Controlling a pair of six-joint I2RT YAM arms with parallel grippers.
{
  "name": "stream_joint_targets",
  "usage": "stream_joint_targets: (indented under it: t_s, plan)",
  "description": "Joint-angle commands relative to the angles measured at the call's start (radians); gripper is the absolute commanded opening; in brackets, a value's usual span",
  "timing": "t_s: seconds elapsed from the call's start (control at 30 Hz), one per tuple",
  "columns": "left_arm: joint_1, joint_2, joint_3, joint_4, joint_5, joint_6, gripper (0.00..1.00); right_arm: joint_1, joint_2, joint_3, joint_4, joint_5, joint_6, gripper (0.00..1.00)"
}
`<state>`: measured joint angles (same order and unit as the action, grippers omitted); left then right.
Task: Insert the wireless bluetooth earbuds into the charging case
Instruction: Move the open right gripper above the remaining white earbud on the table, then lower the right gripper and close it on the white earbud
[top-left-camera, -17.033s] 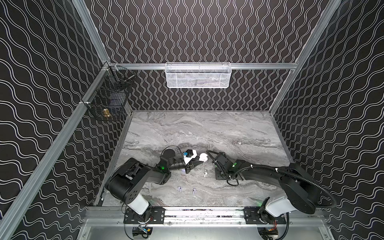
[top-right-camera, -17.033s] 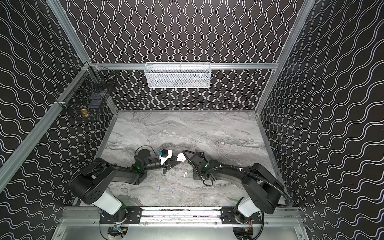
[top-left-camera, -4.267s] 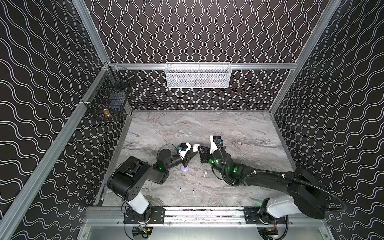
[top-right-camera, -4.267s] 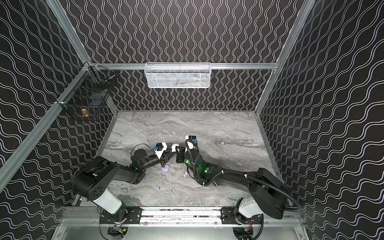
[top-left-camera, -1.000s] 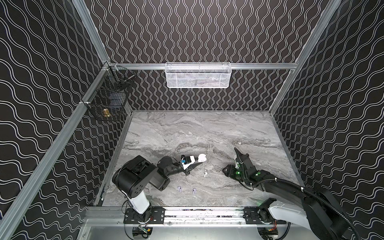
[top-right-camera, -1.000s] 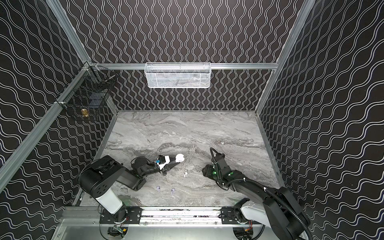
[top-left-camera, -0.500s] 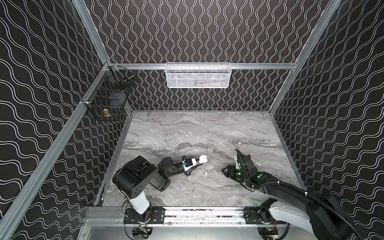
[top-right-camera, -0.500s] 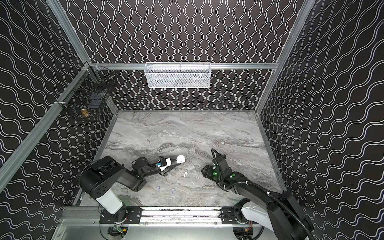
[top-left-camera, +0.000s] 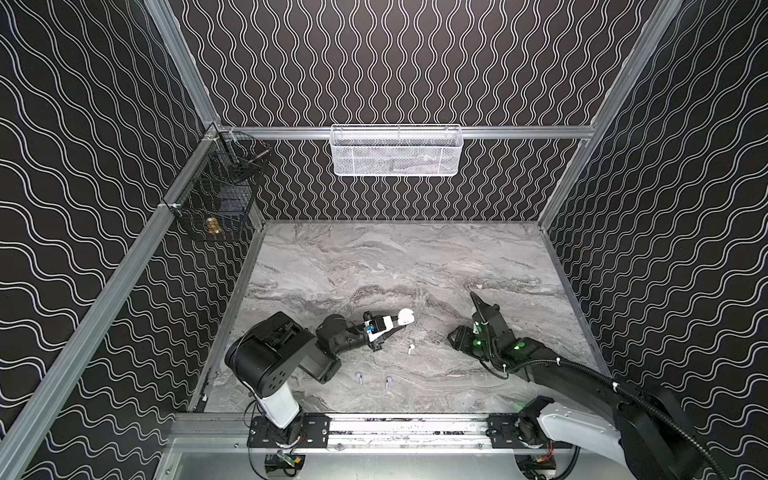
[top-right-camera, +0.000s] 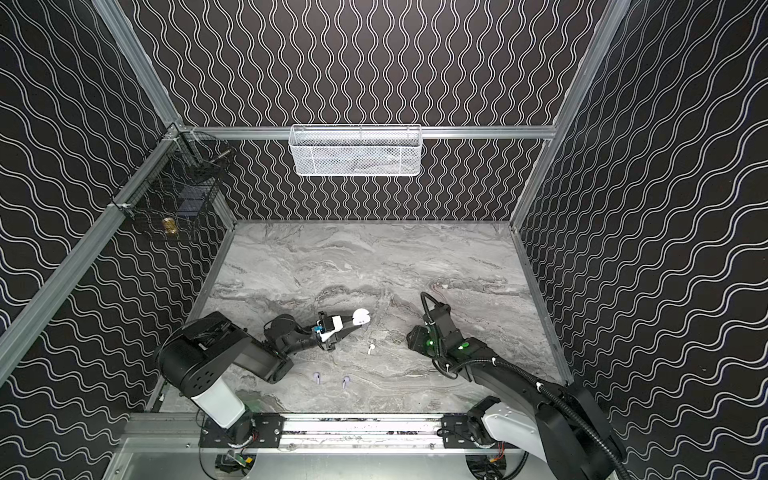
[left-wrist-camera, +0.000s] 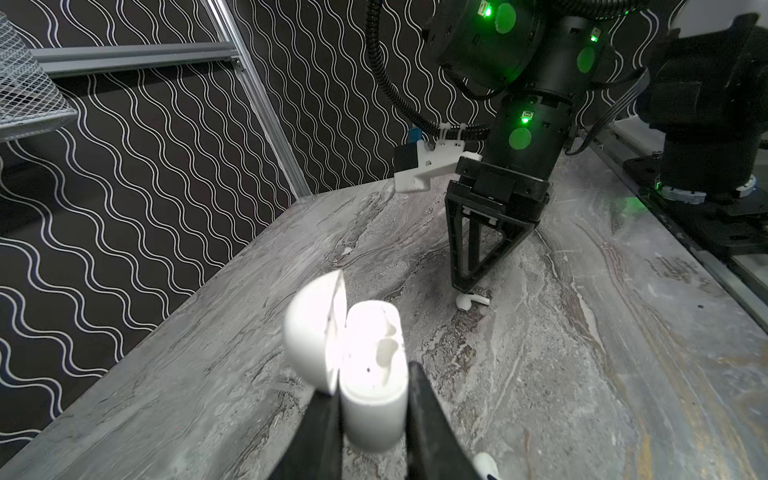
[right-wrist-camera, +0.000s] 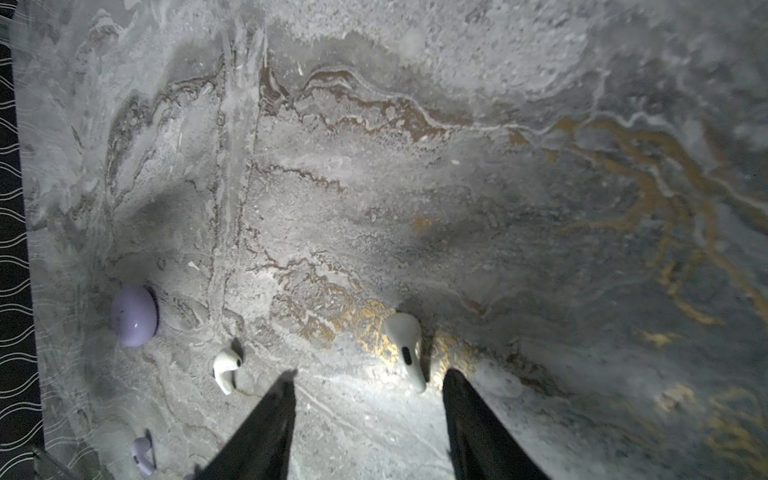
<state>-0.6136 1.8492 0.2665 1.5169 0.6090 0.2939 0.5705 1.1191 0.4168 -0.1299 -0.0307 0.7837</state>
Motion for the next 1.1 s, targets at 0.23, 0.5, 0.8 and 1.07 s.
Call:
stream_joint_targets:
  t_s: [0.23,0.5,0.8,1.07]
  plan:
    - [0.0,0.005,0.003,0.035,-0.025,0.002,0.18,0.006,0.065,0.01,0.058,-0.005,-0.001,0.53]
    - [0.0,0.004,0.003,0.036,-0.024,0.004,0.18,0.037,0.076,0.012,0.059,0.009,0.013,0.49]
    - [0.0,0.004,0.002,0.036,-0.023,0.004,0.18,0.057,0.033,0.033,0.006,0.049,0.022,0.48]
    - [0.0,0.004,0.003,0.035,-0.022,0.002,0.18,0.058,0.015,0.068,-0.057,0.086,0.006,0.47]
